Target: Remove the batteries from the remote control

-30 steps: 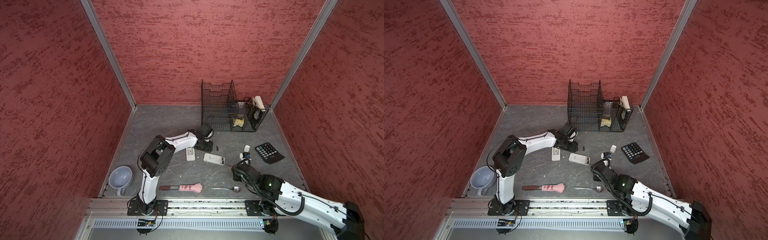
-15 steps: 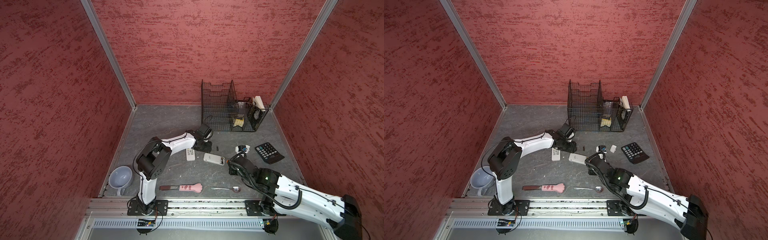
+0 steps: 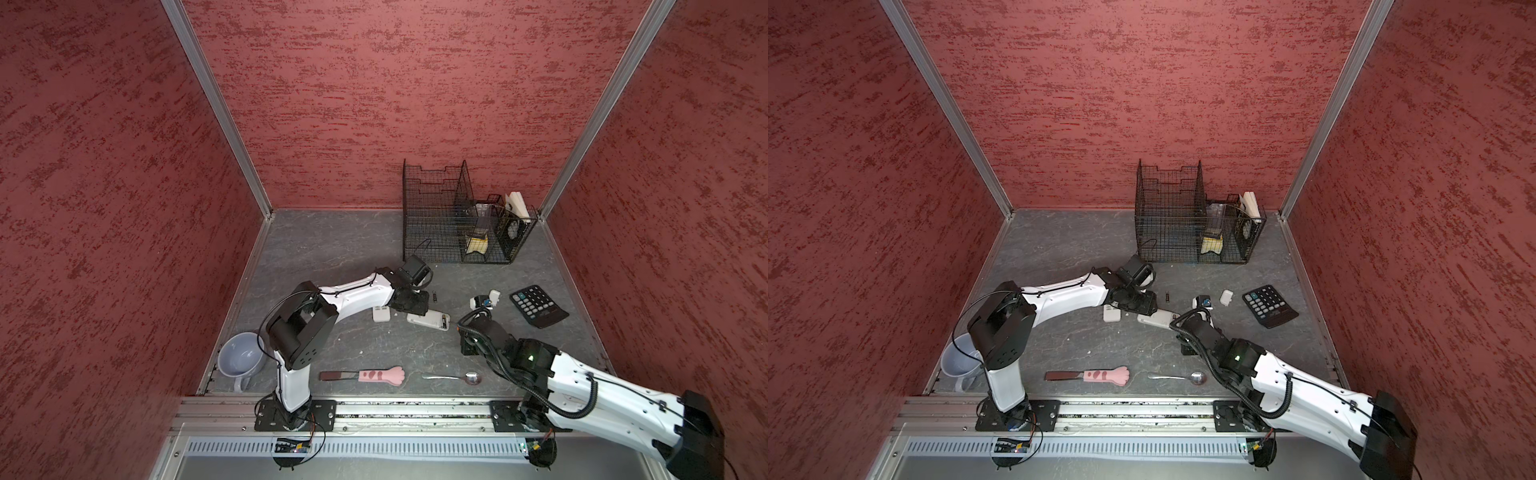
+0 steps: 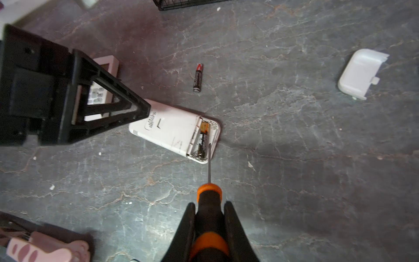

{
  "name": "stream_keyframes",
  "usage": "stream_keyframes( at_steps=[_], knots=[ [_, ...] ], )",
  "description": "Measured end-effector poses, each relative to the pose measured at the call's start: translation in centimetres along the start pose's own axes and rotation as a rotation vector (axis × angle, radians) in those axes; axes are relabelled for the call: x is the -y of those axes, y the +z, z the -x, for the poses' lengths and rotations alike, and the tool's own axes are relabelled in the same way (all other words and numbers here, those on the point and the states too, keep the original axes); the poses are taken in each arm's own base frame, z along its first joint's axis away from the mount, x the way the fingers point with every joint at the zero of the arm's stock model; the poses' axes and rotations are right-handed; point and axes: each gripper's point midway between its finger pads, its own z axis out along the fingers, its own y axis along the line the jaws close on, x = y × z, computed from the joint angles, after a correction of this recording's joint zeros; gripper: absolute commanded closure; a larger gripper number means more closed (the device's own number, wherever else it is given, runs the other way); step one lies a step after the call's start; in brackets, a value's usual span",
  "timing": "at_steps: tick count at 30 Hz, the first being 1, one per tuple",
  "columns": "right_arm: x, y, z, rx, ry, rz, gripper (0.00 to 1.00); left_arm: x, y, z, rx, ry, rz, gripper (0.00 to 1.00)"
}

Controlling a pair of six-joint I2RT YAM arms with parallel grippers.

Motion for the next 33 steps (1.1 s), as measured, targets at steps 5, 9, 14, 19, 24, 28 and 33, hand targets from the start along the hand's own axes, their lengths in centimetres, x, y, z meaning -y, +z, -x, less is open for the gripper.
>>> stream_keyframes(
  at_steps=[5,9,14,19,24,28,33],
  knots=[
    [0.2,0.3,-0.4,-0.002,-0.023,0.017,1.00,-0.3,0.6,-0.3,-0.009,-0.014,0.019,0.51],
    [0.0,0.3,-0.3,0.005,-0.042,0.029,1.00,-0.2,0.9,-0.6,-0.014,-0.018,0.027,0.55],
    [-0.3,0.3,0.0,0.014,-0.057,0.038,1.00,-0.3,1.1,-1.0,-0.020,-0.025,0.036,0.61],
    [-0.5,0.6,-0.1,0.009,-0.076,0.038,1.00,-0.7,1.5,-1.1,-0.022,-0.028,0.055,0.67],
    [-0.8,1.0,-0.2,-0.003,-0.088,0.040,1.00,-0.8,1.6,-1.1,-0.021,-0.028,0.061,0.70],
    [-1.0,1.2,-0.4,-0.016,-0.093,0.044,1.00,-0.9,1.6,-1.1,-0.021,-0.029,0.063,0.71],
    [-1.9,1.2,-0.3,-0.010,-0.085,0.100,1.00,-0.9,1.7,-1.1,-0.020,-0.028,0.067,0.71]
  ],
)
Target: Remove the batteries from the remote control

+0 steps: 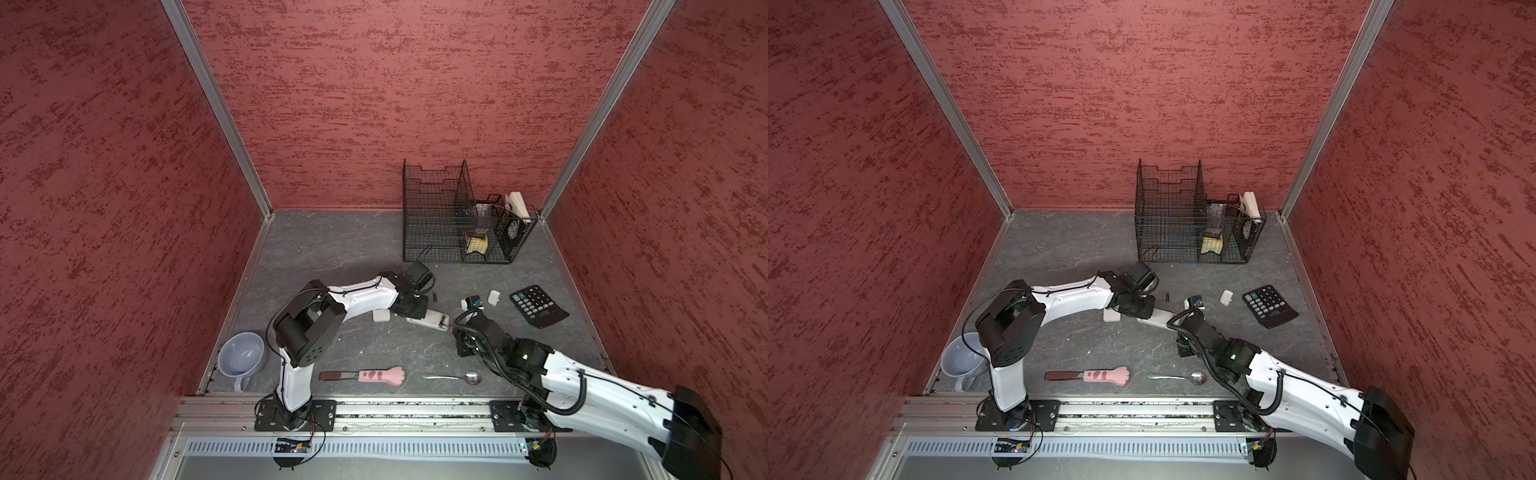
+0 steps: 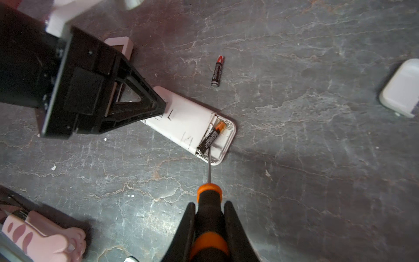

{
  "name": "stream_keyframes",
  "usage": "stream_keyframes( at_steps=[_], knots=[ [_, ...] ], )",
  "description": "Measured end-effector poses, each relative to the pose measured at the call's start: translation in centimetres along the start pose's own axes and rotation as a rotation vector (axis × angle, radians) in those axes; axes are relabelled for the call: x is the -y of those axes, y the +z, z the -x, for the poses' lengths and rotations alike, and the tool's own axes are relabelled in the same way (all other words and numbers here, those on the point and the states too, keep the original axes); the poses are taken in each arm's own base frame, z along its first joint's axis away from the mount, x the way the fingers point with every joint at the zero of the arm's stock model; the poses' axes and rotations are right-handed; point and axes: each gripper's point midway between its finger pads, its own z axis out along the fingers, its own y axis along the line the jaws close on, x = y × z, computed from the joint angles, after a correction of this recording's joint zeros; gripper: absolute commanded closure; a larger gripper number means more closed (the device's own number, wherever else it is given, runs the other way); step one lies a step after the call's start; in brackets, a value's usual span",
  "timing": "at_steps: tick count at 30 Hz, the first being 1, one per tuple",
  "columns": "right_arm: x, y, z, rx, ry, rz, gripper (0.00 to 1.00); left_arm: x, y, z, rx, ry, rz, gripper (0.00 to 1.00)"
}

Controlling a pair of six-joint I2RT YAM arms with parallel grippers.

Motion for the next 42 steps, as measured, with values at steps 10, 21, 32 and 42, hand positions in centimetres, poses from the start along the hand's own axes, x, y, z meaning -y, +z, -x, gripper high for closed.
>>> stream_keyframes(
  at_steps=[10,21,32,42],
  knots=[
    [0.2,0.3,-0.6,0.024,0.012,0.034,1.00,0.2,0.3,0.8,0.032,0.004,0.003,0.73],
    [0.7,0.3,0.1,0.045,0.029,0.018,1.00,0.1,0.4,0.7,0.034,0.008,0.005,0.76],
    [0.0,-0.1,3.4,0.135,0.064,0.031,1.00,1.3,0.8,1.0,0.073,0.031,-0.036,0.77],
    [-0.1,-0.4,4.8,0.161,0.068,0.012,1.00,1.3,0.6,1.2,0.084,0.025,-0.043,0.67]
  ],
)
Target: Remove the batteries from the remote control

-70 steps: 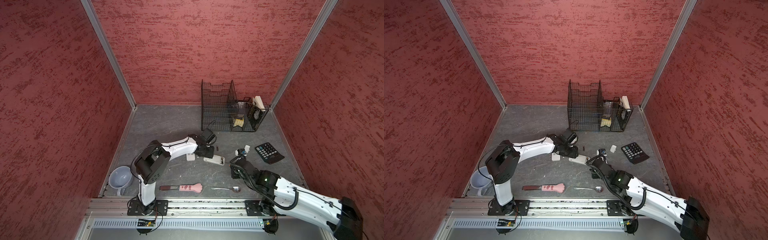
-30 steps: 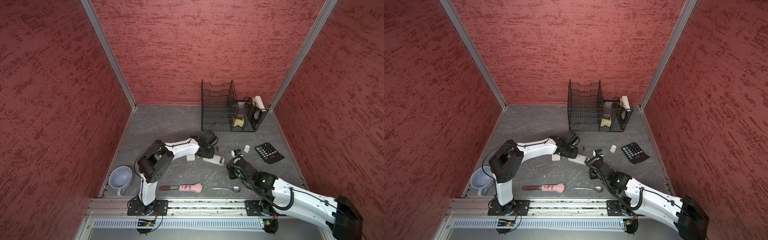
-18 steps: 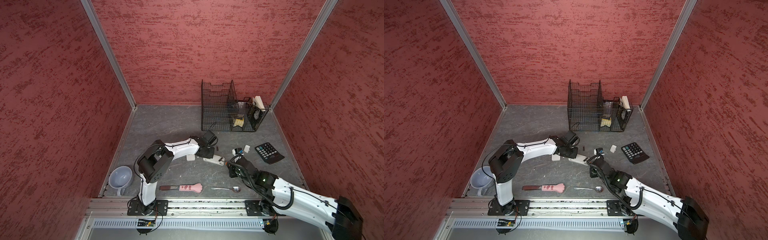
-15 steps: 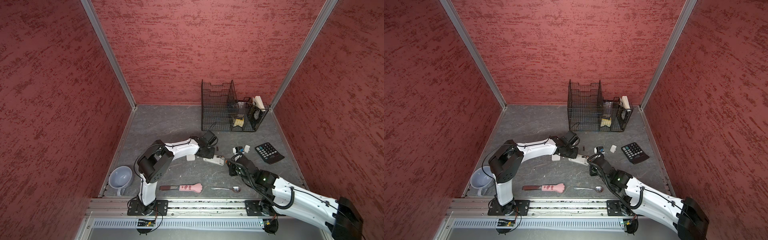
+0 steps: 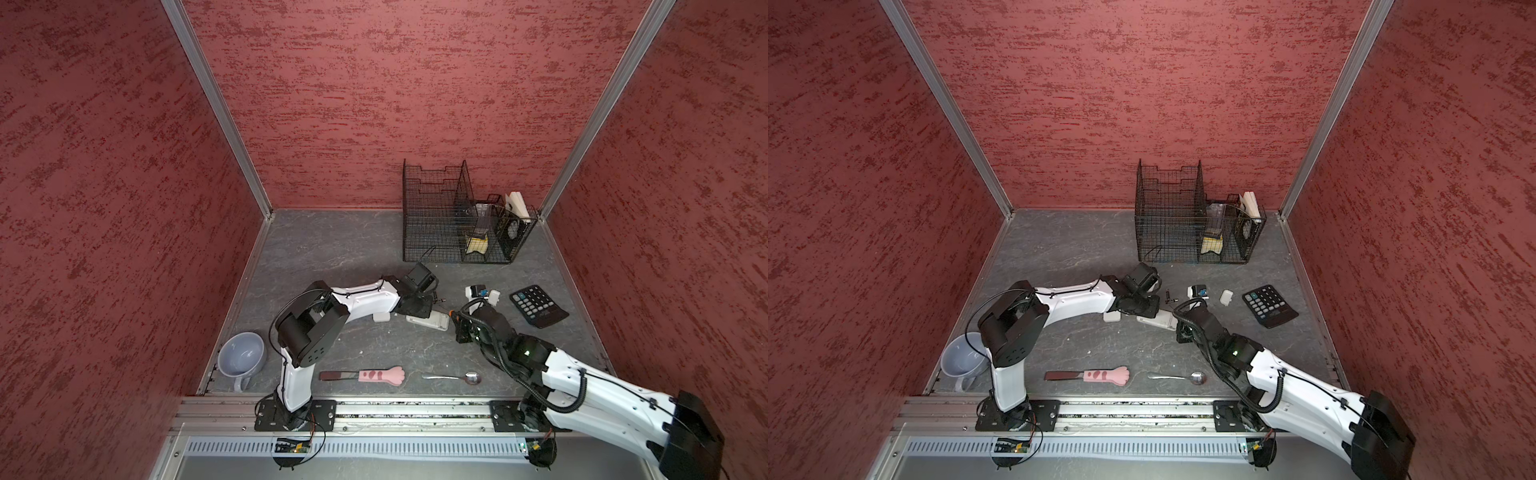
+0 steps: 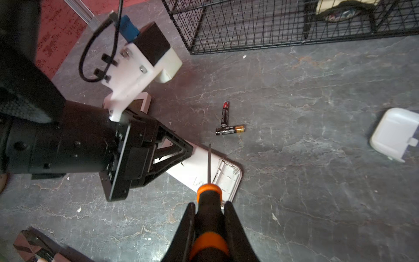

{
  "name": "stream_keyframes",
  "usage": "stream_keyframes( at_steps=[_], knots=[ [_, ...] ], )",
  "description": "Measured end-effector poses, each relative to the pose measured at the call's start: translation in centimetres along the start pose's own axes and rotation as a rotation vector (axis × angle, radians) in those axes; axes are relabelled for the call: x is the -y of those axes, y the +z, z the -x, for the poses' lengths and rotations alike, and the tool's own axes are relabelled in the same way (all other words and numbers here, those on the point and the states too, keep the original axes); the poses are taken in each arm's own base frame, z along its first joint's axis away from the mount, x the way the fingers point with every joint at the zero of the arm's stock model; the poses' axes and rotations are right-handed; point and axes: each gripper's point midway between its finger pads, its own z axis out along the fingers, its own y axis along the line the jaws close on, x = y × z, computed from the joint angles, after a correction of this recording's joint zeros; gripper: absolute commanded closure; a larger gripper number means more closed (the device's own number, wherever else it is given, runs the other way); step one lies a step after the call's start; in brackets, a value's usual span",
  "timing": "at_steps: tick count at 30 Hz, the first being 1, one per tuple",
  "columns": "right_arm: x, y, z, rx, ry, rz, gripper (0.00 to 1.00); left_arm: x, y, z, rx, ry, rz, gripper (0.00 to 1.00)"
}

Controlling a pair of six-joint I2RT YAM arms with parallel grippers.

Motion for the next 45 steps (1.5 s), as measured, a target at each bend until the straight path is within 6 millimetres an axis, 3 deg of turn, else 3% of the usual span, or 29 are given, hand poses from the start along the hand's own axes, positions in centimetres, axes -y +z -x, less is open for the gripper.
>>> stream_keyframes(
  at_steps=[6,10,18,25,28,38,45],
  knots=[
    [1.1,-0.3,0.5,0.034,0.044,-0.057,1.00,-1.5,-1.6,-0.1,-0.022,-0.032,0.029,0.60],
    [2.6,-0.3,0.9,0.069,0.094,-0.124,1.00,-2.1,-4.2,1.2,0.016,-0.059,0.023,0.58],
    [7.7,0.9,-1.3,0.085,0.177,-0.291,1.00,-3.2,-8.2,2.7,0.087,-0.096,0.008,0.47],
    [8.7,1.9,-1.6,0.098,0.195,-0.319,1.00,-7.1,-8.1,1.6,0.045,-0.169,0.071,0.42],
    [8.8,2.2,-1.7,0.108,0.204,-0.316,0.92,-8.5,-8.0,1.2,0.031,-0.198,0.093,0.41],
    [8.9,2.4,-1.8,0.115,0.240,-0.309,0.74,-10.4,-8.4,1.4,0.031,-0.239,0.116,0.41],
    [9.8,2.4,-3.8,0.054,0.243,-0.335,0.64,-11.4,-8.9,1.6,0.035,-0.261,0.127,0.41]
  ],
)
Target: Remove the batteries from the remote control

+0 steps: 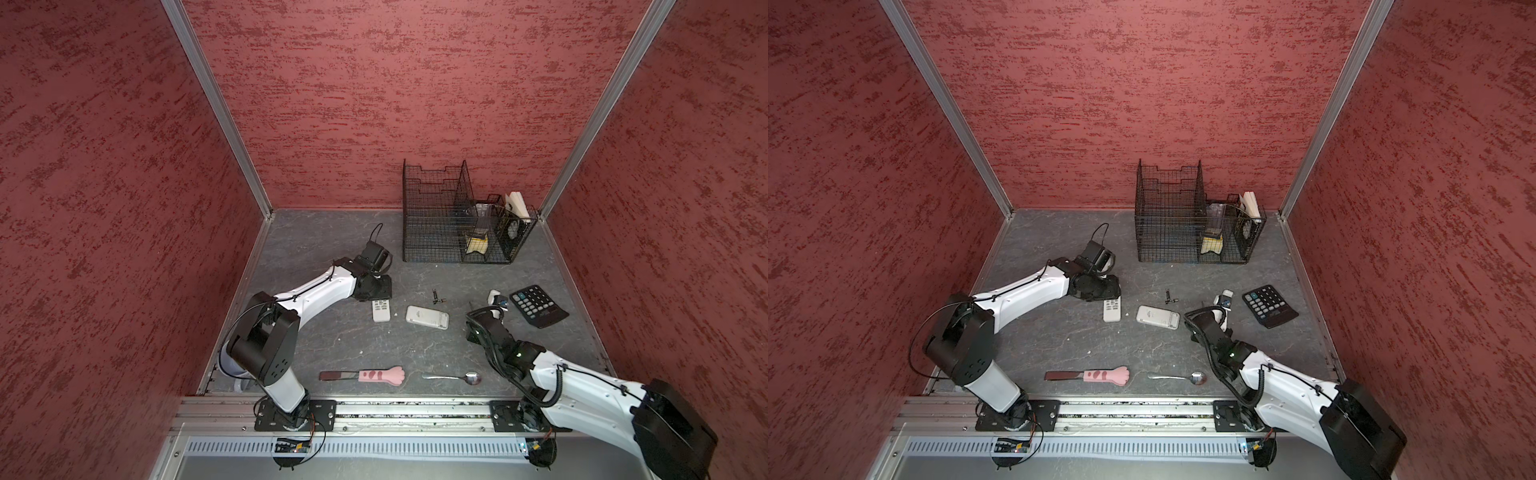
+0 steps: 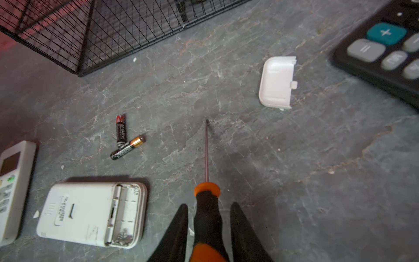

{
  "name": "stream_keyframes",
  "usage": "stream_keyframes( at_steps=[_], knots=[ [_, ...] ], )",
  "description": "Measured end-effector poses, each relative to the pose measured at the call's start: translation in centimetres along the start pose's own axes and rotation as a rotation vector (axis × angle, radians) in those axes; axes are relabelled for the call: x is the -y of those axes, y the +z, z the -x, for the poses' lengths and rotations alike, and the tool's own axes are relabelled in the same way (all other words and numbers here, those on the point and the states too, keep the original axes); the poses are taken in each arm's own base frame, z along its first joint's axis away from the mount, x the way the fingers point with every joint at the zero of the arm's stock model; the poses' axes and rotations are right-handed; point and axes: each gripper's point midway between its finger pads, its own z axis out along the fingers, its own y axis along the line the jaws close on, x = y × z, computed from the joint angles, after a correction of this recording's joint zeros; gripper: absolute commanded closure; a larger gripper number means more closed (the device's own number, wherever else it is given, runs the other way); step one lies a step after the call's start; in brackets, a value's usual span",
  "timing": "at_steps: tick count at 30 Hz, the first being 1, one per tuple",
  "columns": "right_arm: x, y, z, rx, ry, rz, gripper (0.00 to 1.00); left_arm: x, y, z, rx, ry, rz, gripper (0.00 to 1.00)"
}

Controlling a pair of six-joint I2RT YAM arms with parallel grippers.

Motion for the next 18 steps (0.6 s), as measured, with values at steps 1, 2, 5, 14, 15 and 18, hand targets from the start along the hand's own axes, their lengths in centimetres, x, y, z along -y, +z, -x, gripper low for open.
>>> stream_keyframes(
  at_steps=[1,2,5,14,15,18],
  knots=[
    [0.1,0.0,-0.1,-0.004,-0.001,-0.003,0.64,-0.1,-0.1,0.0,0.002,-0.002,0.000,0.41],
    [0.2,0.0,-0.2,-0.007,0.001,-0.004,0.64,-0.2,-0.2,0.0,0.003,-0.004,0.000,0.40],
    [0.2,0.0,-0.3,-0.009,0.000,-0.007,0.63,-0.4,-0.4,0.1,0.005,-0.010,0.002,0.40],
    [0.5,0.1,-0.6,-0.024,-0.011,-0.015,0.55,-1.4,-0.7,-0.7,-0.028,-0.006,0.031,0.27],
    [0.5,0.1,-0.6,-0.026,-0.015,-0.015,0.55,-1.6,-0.7,-0.8,-0.034,-0.008,0.036,0.26],
    [-0.1,-0.4,0.0,-0.026,-0.025,-0.008,0.53,-2.1,-0.6,-1.1,-0.051,-0.016,0.053,0.24]
  ],
)
